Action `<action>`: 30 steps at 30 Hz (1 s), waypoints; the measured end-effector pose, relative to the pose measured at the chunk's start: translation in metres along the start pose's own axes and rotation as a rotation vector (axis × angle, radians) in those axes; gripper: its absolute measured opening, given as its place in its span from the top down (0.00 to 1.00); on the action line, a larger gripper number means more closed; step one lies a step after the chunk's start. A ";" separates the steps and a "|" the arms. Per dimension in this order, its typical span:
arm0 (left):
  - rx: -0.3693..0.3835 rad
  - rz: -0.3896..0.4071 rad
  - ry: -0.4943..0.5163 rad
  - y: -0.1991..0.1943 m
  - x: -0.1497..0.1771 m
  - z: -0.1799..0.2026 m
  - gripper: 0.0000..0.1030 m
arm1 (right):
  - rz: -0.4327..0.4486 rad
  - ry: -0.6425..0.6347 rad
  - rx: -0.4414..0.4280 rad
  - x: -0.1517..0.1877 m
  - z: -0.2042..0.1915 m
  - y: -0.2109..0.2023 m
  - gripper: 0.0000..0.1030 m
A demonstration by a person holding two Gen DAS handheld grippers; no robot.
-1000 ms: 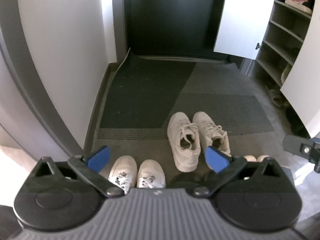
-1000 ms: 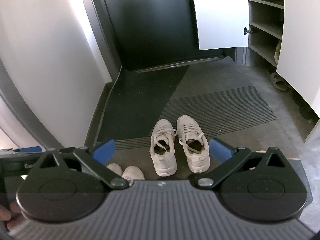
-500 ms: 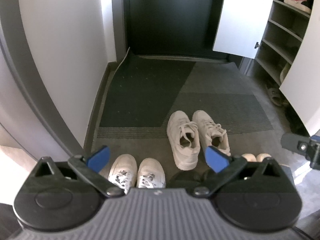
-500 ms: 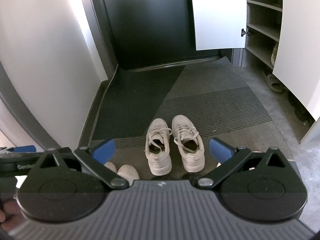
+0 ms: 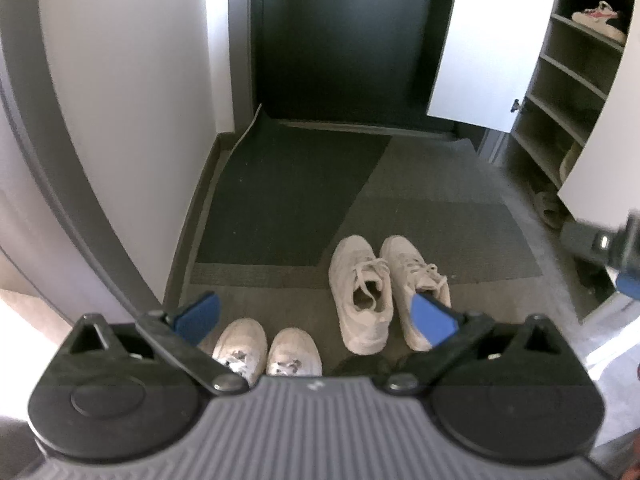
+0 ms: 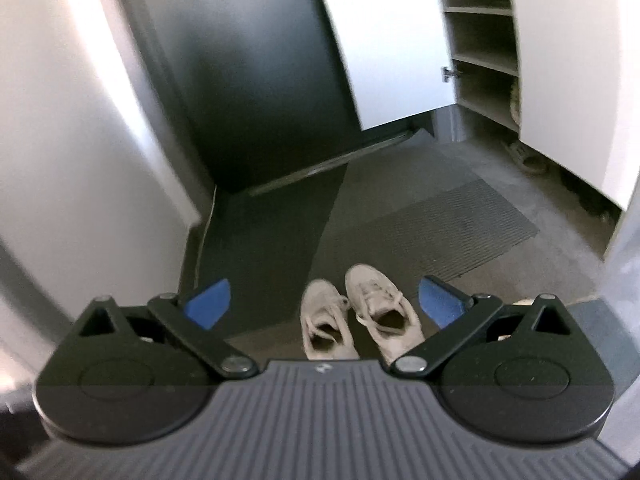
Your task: Organize scattered shoes
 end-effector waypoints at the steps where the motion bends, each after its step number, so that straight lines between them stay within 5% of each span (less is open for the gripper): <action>1: -0.017 0.009 -0.017 0.003 -0.004 -0.001 0.00 | -0.010 0.018 0.016 0.000 -0.003 0.008 0.00; 7: -0.120 -0.017 0.014 0.053 -0.019 0.021 0.00 | -0.016 0.049 0.180 0.005 -0.007 0.056 0.00; 9: -0.167 -0.085 0.080 0.077 -0.019 0.027 0.00 | -0.061 0.025 0.218 0.008 -0.003 0.078 0.00; 13: -0.101 -0.195 0.044 0.096 -0.056 0.030 0.01 | -0.101 0.028 0.285 0.004 0.004 0.106 0.00; 17: -0.200 0.121 0.036 0.045 -0.137 0.038 0.00 | -0.059 -0.076 0.221 -0.019 -0.006 0.100 0.00; 18: -0.210 0.137 0.042 0.037 -0.154 0.042 0.00 | -0.028 -0.102 0.191 -0.028 -0.008 0.092 0.00; 21: -0.195 0.055 0.041 0.008 -0.215 0.053 0.00 | 0.030 -0.120 0.021 -0.071 -0.002 0.042 0.00; 24: -0.208 0.060 0.039 -0.035 -0.259 0.060 0.00 | -0.055 -0.137 0.065 -0.130 -0.005 -0.007 0.00; 30: -0.197 -0.006 0.151 -0.166 -0.355 0.092 0.00 | -0.159 -0.232 -0.004 -0.241 -0.030 -0.119 0.00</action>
Point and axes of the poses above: each gripper's, at about its wrist camera, not at the fingertips, and y roughly the way its jaws point, z to its right, x to its underside, the point moved 1 cm from there along y, roughly the way its jaws point, and after that the axes turned 4 degrees about z, right-handed, at the moved point
